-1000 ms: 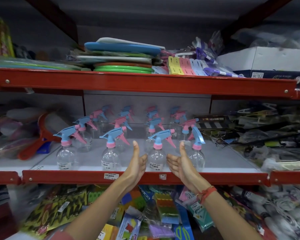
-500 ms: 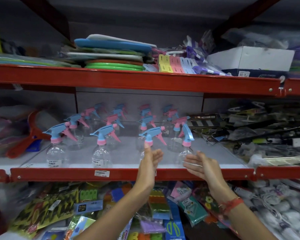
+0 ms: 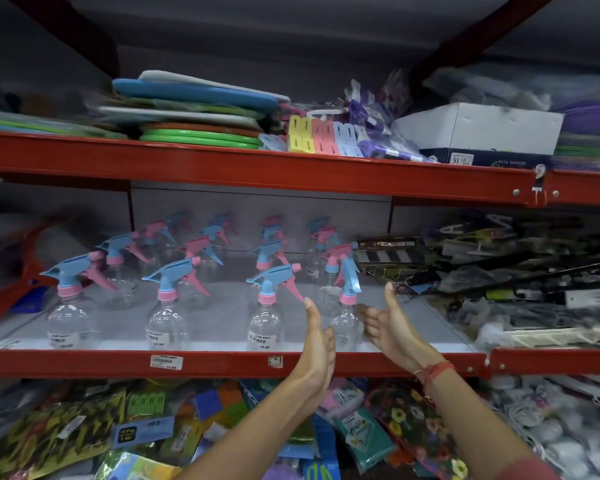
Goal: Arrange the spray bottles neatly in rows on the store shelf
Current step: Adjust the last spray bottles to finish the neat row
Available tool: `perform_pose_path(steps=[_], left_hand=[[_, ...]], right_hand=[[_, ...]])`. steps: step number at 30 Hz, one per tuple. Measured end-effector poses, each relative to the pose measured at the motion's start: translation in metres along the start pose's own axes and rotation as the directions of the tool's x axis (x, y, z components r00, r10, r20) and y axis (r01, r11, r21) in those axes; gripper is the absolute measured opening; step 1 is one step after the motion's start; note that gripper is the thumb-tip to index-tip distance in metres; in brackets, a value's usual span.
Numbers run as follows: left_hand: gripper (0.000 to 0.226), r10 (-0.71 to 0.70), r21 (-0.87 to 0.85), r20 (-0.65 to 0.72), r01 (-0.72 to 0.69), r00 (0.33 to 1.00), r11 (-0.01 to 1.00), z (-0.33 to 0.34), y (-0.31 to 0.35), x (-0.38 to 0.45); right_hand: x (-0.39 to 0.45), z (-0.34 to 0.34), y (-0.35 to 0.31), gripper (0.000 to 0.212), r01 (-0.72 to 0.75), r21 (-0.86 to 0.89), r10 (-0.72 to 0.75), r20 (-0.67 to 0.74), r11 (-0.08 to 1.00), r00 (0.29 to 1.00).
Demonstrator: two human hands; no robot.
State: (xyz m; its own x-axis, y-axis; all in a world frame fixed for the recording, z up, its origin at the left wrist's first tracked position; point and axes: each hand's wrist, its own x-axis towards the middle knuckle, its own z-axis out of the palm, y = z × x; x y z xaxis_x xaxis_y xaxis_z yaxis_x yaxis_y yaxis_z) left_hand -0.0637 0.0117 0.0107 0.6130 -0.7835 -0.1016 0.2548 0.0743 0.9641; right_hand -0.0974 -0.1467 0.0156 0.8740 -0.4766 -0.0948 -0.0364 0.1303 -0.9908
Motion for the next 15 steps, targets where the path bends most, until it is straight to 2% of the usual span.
perform_pose_path(steps=[9, 15], left_hand=[[0.101, 0.059, 0.061, -0.085, -0.054, 0.995, 0.997, -0.009, 0.005, 0.029], [0.088, 0.116, 0.109, -0.05, -0.11, 0.992, 0.988, -0.008, 0.009, 0.031]], right_hand=[[-0.015, -0.013, 0.006, 0.106, -0.031, -0.025, 0.031, 0.007, 0.999, 1.0], [-0.031, -0.011, 0.01, 0.105, -0.022, -0.087, 0.019, -0.035, 0.996, 0.999]])
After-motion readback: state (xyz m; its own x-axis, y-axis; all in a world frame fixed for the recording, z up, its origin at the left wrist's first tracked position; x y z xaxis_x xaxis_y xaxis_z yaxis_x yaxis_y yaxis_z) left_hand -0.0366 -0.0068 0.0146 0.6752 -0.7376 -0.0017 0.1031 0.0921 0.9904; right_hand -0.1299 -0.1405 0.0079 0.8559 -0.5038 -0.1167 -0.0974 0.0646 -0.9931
